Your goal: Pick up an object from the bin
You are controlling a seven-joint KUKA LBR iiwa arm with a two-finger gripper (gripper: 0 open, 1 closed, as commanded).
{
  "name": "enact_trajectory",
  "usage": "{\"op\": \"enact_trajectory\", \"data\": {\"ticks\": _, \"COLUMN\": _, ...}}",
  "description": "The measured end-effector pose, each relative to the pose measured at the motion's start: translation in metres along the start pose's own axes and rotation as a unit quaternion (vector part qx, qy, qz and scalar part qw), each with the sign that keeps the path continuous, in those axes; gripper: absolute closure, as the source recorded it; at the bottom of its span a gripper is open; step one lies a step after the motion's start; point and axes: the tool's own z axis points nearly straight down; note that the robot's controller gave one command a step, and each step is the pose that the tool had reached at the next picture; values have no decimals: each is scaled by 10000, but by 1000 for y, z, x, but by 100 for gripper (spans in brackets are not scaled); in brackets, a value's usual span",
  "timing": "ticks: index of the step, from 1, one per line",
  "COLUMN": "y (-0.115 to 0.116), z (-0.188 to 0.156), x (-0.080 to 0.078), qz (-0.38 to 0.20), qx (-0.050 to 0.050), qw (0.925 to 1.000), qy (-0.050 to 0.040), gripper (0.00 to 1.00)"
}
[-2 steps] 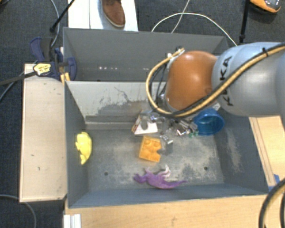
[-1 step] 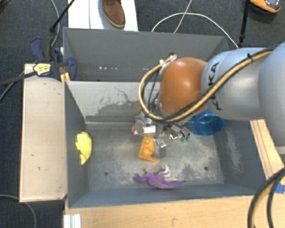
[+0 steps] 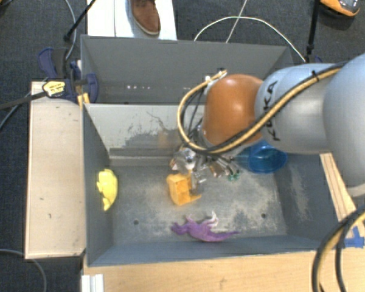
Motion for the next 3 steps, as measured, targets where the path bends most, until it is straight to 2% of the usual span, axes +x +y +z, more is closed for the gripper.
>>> {"op": "enact_trajectory", "data": {"ticks": 1, "y": 0, "z": 0, "x": 0, "qz": 9, "qx": -1, "qw": 10000, "qy": 0, "gripper": 100}}
{"op": "enact_trajectory", "data": {"ticks": 2, "y": 0, "z": -40, "x": 1, "qz": -62, "qx": 22, "qw": 10000, "qy": 41, "gripper": 100}}
{"op": "enact_trajectory", "data": {"ticks": 3, "y": 12, "z": -80, "x": -6, "qz": 14, "qx": 7, "qw": 10000, "qy": -21, "gripper": 100}}
